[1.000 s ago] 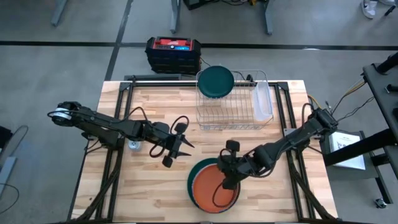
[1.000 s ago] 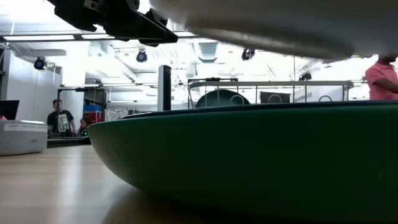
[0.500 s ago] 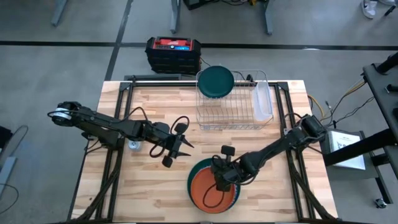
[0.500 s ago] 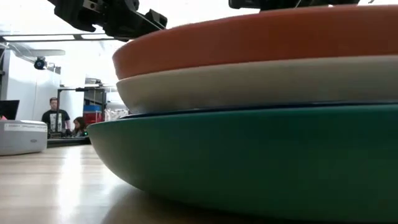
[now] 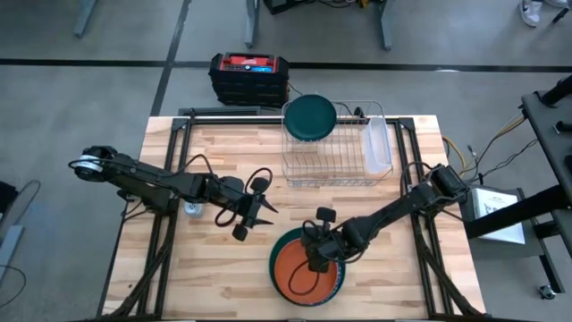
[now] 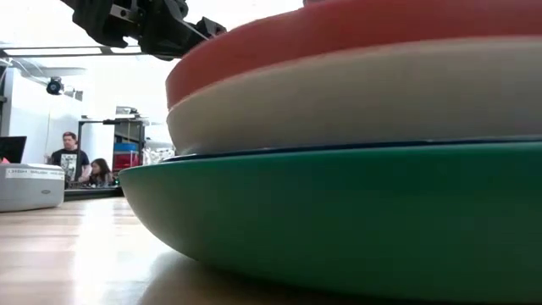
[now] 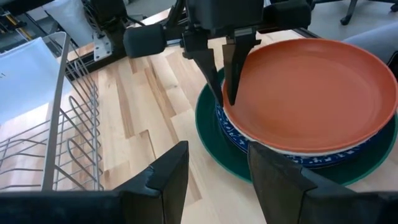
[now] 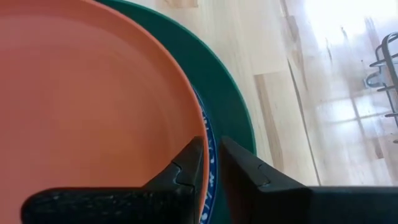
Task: Sort dishes
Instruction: Put the orange plate in the dish rack
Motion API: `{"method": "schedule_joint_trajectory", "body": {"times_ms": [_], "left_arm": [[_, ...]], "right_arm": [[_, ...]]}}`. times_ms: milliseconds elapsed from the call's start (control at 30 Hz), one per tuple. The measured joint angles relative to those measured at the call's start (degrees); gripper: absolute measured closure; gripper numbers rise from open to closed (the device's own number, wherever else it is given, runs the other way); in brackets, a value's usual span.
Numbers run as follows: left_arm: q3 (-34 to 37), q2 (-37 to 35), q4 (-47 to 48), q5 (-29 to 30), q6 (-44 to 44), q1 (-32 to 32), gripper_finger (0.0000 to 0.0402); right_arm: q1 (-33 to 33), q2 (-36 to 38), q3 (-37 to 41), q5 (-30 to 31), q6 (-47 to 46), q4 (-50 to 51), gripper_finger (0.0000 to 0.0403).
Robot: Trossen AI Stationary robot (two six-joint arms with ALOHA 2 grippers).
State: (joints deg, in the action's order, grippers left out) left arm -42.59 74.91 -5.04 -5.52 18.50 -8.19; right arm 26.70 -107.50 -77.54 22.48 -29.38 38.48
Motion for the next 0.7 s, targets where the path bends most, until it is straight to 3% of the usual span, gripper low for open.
{"method": "schedule_joint_trajectory", "body": {"times_ms": [133, 467, 700], "left_arm": [[0.00, 0.00, -0.04, 0.00, 0.00, 0.00, 0.0246], [0.02, 0.00, -0.04, 0.00, 0.00, 0.00, 0.0246], [0.24, 0.00, -0.06, -0.01, 0.00, 0.01, 0.0246]], "right_arm": [[-0.96, 0.02, 0.01, -0.06, -0.09, -0.01, 0.0357], [-3.49, -1.43, 1.75, -5.63, -0.14, -4.24, 0.0288], [-3.53, -1.28, 1.82, -6.14, -0.07, -3.84, 0.0272]]}}
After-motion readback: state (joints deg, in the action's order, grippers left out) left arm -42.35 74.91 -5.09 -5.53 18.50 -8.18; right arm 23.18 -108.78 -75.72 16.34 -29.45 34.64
